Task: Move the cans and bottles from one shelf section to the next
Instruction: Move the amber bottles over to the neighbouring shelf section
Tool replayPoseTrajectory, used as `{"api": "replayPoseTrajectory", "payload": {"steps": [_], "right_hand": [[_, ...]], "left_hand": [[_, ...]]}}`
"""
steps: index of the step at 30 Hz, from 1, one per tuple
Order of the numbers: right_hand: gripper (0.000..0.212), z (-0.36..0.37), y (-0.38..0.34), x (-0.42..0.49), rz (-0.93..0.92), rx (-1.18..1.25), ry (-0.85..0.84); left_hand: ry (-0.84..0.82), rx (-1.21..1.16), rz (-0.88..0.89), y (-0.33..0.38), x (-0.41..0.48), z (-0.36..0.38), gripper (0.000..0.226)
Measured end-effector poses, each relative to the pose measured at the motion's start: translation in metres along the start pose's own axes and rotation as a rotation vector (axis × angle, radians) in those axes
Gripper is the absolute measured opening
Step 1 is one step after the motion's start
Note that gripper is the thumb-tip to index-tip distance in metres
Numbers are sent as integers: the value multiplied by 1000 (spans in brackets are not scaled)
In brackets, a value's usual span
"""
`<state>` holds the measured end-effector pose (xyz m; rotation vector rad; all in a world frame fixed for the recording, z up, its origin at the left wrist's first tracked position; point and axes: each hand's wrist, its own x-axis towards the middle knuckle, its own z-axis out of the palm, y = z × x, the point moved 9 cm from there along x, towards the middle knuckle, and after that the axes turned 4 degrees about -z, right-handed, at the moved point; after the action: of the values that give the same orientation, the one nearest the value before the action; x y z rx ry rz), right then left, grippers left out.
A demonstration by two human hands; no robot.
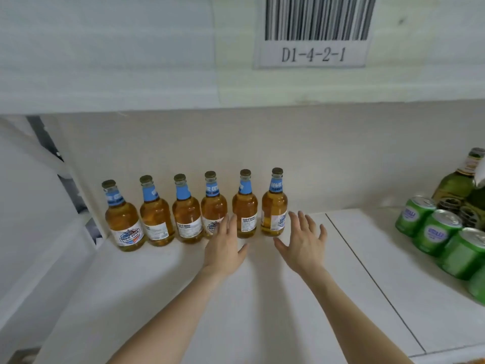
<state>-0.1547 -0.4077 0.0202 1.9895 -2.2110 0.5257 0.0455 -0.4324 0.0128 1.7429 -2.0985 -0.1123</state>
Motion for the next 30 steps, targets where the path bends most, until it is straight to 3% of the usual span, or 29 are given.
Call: {"api": "replayPoseTrajectory", "payload": {"steps": [7,12,17,30], "right_hand": [[77,21,14,45,15,336,14],[82,49,18,74,37,897,-137],[73,68,14,95,68,1180,-237],[59,63,30,75,156,1380,-242]], "left_hand": [[19,-564,-192,-3,32,37,87],[52,-707,-303,-13,53,60,83],[59,-913,-364,-19,68,76,79],[-27,-948,-338,-16,50,74,83]]}}
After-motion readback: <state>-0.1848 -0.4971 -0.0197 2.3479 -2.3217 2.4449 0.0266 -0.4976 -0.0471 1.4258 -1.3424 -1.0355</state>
